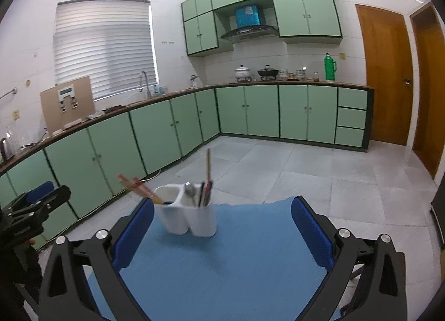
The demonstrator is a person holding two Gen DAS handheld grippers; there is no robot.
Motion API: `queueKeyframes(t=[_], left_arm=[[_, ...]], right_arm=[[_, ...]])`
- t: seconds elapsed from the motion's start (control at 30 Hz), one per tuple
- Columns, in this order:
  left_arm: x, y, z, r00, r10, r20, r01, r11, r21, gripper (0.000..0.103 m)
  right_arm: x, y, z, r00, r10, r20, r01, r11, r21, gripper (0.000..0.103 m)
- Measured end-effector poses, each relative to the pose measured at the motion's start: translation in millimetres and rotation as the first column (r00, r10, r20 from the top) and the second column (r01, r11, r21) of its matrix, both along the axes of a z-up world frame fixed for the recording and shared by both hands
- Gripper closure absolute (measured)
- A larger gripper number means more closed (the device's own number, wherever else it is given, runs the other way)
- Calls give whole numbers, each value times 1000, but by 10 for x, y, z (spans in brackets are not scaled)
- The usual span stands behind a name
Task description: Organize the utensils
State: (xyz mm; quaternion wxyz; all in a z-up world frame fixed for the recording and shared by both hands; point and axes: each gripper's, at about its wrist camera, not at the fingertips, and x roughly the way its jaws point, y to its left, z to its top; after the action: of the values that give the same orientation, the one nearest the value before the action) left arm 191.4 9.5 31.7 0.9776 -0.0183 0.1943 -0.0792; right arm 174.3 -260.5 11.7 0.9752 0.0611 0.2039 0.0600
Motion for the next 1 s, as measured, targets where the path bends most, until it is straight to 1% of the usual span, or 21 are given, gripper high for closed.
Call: queueKeyframes(t=[0.1,0.23,0.33,0.5,0.57,0.7,0.83,1.0], left_arm=[[-209,-25,42,1000,7,13,-8,1000,15,9],[-452,-57,93,1000,8,11,-8,1000,9,7],[-597,-98,144,1000,-7,21,7,1000,4,7],[-835,-190,206,999,-30,42,29,999,22,7],[-923,-217,238,998,-40,51,39,999,18,7],[-1043,-253,277,997,-51,65,50,999,17,7],[-1147,-272,334,995,-50,83,49,999,15,7],[-1267,-281,392,994,-41,104,40,999,16,7]], right_arm=[[-172,66,10,1000,11,-3,-11,1000,-10,6],[-371,121,28,999,38,-1,-38,999,-6,6],[-504,155,76,998,55,8,-55,998,4,6],[-725,234,176,996,85,29,-85,996,-6,6],[-795,256,210,995,96,40,-96,995,-7,6],[-907,281,263,993,107,57,-106,994,-14,6],[-986,282,301,991,112,66,-113,994,2,6],[-1075,315,366,989,115,91,-114,993,-19,6]])
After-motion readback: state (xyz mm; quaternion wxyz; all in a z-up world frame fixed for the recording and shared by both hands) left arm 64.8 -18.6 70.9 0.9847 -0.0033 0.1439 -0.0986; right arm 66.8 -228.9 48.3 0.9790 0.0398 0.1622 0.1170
